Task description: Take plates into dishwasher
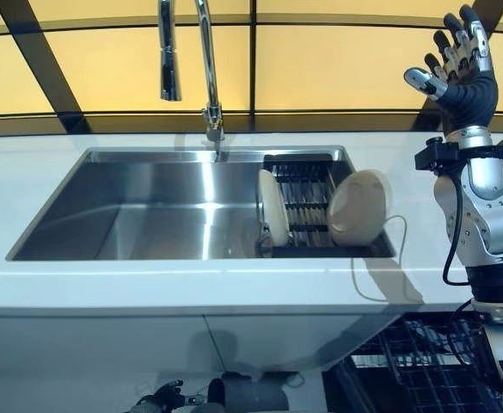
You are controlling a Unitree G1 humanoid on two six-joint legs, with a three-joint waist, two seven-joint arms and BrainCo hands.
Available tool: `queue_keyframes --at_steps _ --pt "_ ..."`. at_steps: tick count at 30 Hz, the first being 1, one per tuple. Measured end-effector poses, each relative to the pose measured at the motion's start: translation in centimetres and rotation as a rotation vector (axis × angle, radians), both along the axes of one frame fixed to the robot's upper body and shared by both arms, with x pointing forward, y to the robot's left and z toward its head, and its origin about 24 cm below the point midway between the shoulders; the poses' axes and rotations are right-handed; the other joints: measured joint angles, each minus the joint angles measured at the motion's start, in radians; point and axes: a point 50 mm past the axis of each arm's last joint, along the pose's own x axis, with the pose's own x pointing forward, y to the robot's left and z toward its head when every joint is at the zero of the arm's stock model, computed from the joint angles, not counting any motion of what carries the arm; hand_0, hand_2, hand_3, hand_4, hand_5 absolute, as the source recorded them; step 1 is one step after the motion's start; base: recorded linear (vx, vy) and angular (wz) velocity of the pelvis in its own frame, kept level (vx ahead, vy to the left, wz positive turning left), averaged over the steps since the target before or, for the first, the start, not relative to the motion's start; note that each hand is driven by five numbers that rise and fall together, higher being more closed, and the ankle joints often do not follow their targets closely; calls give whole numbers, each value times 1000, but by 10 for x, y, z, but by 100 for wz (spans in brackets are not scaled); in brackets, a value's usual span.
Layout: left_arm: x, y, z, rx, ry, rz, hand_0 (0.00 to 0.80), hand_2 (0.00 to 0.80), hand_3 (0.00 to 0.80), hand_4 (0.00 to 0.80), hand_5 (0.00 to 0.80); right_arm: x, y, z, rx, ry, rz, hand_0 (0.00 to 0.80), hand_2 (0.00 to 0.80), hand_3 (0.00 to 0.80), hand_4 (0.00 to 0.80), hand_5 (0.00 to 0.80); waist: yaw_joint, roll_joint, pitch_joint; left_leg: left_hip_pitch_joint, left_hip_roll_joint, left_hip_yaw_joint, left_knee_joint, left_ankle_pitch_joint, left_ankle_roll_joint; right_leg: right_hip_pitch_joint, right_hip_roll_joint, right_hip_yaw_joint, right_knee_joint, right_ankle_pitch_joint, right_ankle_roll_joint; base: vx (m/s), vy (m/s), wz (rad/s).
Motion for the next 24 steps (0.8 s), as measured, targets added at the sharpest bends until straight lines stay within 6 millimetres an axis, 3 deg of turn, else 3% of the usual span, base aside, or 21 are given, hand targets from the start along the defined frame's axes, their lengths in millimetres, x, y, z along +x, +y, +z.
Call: queue_keyframes --at_steps 3,6,8,11,13,14,15,19,24 --pt "11 7 5 29 -20 -7 0 0 0 0 0 3 -4 -12 21 58 -20 0 0 0 0 0 8 -11 2 19 -22 15 -1 -25 29 -25 -26 -1 72 -8 21 73 237 -8" --pt "6 14 5 50 1 -2 0 0 0 0 0 5 -11 -21 45 110 -56 0 0 0 0 0 13 -12 2 38 -13 45 -7 -47 42 -78 -25 -9 178 -15 34 59 147 -30" --pt "3 19 5 67 19 6 0 0 0 0 0 7 -22 -25 85 152 -94 0 0 0 0 0 20 -15 4 48 -3 79 -8 -51 48 -113 -30 -39 230 -13 39 31 55 -47" --pt "-3 34 8 110 44 24 0 0 0 0 0 10 -30 -32 113 206 -122 0 0 0 0 0 23 -54 -10 48 -8 115 -9 -56 51 -124 -89 -89 163 8 70 13 -16 -41" --pt "-4 44 10 135 52 52 0 0 0 0 0 13 -35 -39 121 256 -142 0 0 0 0 0 24 -82 -14 44 -3 117 -9 -54 40 -127 -94 -89 85 30 104 -26 -82 -31" --pt "-5 50 12 150 53 62 0 0 0 0 0 15 -38 -44 126 281 -151 0 0 0 0 0 25 -104 -16 44 -3 122 -9 -49 25 -129 -98 -100 73 62 106 -33 -115 -5" --pt "-6 51 12 154 55 78 0 0 0 0 0 17 -44 -50 132 319 -171 0 0 0 0 0 23 -109 -16 47 10 118 -9 -44 8 -126 -84 -113 68 67 66 3 -90 -1" --pt "-7 48 11 148 65 91 0 0 0 0 0 15 -74 -59 111 427 -272 0 0 0 0 0 23 -99 -17 31 71 117 -8 -32 -35 -122 -23 -125 15 82 38 39 -99 -7" --pt "-3 33 8 104 39 79 0 0 0 0 0 10 -92 -57 46 512 -276 0 0 0 0 0 21 -96 -19 33 92 111 -8 -29 -60 -90 9 -143 -35 115 16 40 -72 0"
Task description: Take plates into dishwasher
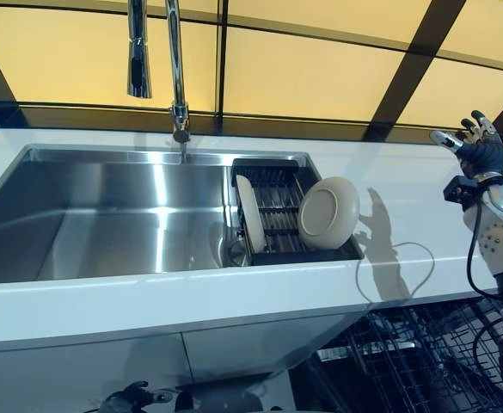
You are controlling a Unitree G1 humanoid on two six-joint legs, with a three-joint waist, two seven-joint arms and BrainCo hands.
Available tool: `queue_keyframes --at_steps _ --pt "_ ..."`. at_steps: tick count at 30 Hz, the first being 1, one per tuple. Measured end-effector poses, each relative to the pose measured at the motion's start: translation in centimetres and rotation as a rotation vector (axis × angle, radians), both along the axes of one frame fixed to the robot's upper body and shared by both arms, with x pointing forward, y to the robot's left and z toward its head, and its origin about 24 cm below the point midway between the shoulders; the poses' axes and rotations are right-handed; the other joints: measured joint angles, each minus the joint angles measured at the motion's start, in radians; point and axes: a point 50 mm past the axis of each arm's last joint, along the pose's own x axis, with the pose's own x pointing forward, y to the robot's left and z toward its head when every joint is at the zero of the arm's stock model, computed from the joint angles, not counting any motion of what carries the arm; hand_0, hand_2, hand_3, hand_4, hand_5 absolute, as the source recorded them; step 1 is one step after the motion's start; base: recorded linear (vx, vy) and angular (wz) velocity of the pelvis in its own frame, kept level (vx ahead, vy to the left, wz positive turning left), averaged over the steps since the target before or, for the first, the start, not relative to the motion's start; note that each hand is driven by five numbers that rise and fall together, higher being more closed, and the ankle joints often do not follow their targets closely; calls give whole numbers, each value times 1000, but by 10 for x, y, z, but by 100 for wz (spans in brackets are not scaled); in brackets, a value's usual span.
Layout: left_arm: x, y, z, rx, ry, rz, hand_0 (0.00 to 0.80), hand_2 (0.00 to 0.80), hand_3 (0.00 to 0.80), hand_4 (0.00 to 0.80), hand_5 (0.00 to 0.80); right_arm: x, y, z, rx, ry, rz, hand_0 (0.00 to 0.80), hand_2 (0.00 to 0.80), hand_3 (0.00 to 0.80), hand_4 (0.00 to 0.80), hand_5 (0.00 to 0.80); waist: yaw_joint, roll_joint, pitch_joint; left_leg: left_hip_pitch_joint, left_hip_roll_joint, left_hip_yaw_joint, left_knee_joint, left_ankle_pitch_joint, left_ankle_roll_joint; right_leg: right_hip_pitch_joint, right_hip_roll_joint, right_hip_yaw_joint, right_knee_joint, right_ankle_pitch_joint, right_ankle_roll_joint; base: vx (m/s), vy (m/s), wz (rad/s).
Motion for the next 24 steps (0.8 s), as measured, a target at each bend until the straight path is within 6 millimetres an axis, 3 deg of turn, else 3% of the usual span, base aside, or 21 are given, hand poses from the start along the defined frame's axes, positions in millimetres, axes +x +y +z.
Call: queue_keyframes --at_steps 5,14,19,24 --pt "5 -10 -1 -29 -25 -12 0 0 0 0 0 1 -1 -14 16 133 109 0 0 0 0 0 1 -1 0 0 -2 -7 0 0 -1 5 0 -8 0 1 -3 -2 -49 5" --pt "-1 -7 -2 -17 -10 -7 0 0 0 0 0 2 15 -38 61 302 326 0 0 0 0 0 1 -4 -3 -1 -9 -18 -1 0 9 13 -12 -21 -1 -2 -3 -5 -6 5" --pt "-9 -3 -2 -5 12 -6 0 0 0 0 0 1 22 -47 126 343 384 0 0 0 0 0 1 -5 -5 -1 -12 -18 0 1 10 14 -12 -23 0 -2 -3 0 0 0" --pt "-9 -2 -2 -7 5 -11 0 0 0 0 0 1 37 -69 187 410 418 0 0 0 0 0 1 -5 -9 0 -13 -21 -1 2 11 17 -12 -24 0 -2 -3 0 0 0"
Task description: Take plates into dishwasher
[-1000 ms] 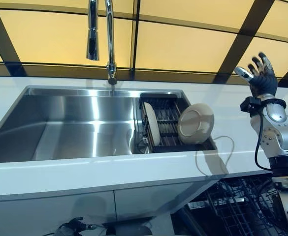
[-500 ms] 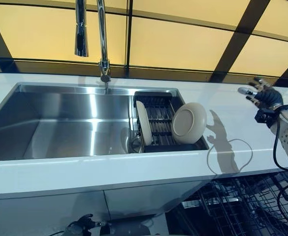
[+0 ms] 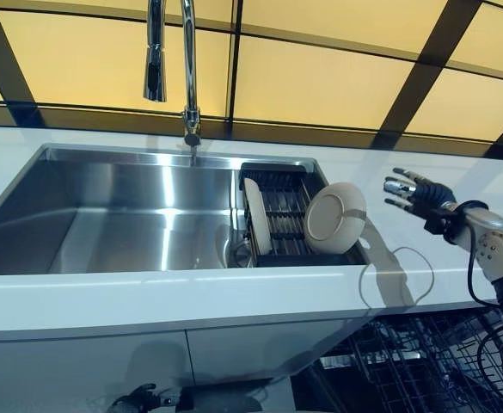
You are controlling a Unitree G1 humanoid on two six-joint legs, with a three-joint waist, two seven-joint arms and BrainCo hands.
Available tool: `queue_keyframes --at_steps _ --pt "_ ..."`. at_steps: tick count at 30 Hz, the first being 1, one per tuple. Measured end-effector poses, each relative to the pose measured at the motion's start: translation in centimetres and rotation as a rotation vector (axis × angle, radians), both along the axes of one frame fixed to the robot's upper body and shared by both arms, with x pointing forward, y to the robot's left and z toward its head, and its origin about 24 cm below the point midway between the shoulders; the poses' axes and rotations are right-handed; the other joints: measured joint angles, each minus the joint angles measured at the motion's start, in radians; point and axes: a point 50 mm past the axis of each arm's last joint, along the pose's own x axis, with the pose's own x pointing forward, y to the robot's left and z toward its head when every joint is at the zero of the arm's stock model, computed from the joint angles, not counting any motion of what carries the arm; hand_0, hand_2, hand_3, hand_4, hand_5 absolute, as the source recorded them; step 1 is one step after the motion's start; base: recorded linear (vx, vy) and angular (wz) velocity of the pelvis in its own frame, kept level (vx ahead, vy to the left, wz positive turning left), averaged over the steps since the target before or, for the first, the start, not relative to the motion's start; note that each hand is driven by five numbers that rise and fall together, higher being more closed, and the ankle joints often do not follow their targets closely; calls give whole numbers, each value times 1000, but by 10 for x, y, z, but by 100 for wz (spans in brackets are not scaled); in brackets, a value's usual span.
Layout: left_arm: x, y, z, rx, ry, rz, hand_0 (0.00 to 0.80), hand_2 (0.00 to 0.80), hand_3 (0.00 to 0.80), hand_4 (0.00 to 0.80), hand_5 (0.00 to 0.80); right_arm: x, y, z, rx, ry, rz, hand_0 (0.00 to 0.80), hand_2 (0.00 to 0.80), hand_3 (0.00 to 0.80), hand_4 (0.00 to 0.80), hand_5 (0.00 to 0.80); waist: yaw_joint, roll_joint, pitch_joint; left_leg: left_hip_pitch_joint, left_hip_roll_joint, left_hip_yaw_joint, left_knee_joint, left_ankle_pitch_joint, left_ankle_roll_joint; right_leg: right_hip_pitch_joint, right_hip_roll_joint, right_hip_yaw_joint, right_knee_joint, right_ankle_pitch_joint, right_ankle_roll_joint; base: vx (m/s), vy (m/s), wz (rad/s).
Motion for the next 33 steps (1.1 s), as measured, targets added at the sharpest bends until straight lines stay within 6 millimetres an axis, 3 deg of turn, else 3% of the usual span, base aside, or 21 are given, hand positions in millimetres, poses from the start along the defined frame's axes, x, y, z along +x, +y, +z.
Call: queue_keyframes --at_steps 6,13,33 --pt "0 -1 0 -2 1 -15 0 0 0 0 0 1 15 -21 29 67 -10 0 0 0 0 0 2 2 -11 0 -2 -8 0 1 1 5 -1 -7 0 0 0 3 4 3" --pt "-1 -3 -1 -2 7 -30 0 0 0 0 0 -1 10 -40 52 149 -61 0 0 0 0 0 5 1 -12 -3 -3 -25 0 5 2 9 -2 -22 -1 -1 0 -1 -4 6" --pt "-1 -3 -1 -9 11 -35 0 0 0 0 0 -2 3 -46 24 190 -158 0 0 0 0 0 5 7 -7 -3 -2 -26 -1 5 2 9 -2 -23 -2 -1 -1 0 0 0"
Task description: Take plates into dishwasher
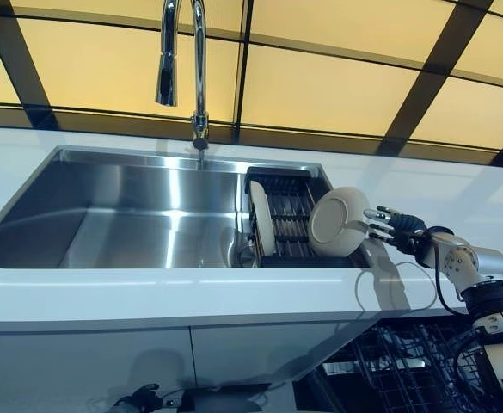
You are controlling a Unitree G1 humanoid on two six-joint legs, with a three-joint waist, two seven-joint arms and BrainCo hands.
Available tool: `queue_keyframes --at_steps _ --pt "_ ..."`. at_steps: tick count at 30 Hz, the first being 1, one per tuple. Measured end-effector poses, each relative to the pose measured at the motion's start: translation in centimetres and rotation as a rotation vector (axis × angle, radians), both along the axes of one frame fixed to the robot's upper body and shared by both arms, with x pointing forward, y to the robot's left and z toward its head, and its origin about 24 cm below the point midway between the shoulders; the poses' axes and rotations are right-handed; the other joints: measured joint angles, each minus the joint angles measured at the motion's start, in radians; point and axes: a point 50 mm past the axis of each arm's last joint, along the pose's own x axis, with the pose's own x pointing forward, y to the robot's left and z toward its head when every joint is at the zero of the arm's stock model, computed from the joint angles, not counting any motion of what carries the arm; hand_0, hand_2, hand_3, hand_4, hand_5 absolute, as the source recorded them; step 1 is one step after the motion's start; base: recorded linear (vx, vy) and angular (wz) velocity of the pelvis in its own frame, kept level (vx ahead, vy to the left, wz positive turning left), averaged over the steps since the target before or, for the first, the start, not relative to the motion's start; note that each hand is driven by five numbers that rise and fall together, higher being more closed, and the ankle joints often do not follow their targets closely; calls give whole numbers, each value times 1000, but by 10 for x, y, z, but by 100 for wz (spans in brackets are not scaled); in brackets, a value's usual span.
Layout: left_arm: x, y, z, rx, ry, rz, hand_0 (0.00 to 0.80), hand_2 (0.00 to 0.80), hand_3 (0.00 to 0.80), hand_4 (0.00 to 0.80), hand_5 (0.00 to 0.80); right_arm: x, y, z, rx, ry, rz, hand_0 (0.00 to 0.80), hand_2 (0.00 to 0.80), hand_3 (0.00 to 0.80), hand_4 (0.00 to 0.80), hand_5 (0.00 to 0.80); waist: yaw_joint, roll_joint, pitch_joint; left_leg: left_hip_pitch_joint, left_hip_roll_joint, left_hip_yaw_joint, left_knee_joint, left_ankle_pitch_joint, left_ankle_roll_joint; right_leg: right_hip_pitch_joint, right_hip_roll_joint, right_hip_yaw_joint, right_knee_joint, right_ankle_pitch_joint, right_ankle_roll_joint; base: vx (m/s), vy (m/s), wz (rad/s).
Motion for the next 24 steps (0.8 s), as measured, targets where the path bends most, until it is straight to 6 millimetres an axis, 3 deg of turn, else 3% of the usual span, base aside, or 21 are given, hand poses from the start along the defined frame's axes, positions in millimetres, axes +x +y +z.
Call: queue_keyframes --at_steps 10,24 --pt "3 -3 0 -6 -3 -24 0 0 0 0 0 12 17 7 -17 -17 0 0 0 0 0 0 0 2 10 0 0 0 0 0 0 0 0 0 0 0 0 0 0 0" --pt "5 -3 1 -6 -8 -26 0 0 0 0 0 16 20 13 -14 -32 -41 0 0 0 0 0 1 4 29 1 0 -1 0 0 -1 1 0 -1 0 0 0 0 0 0"
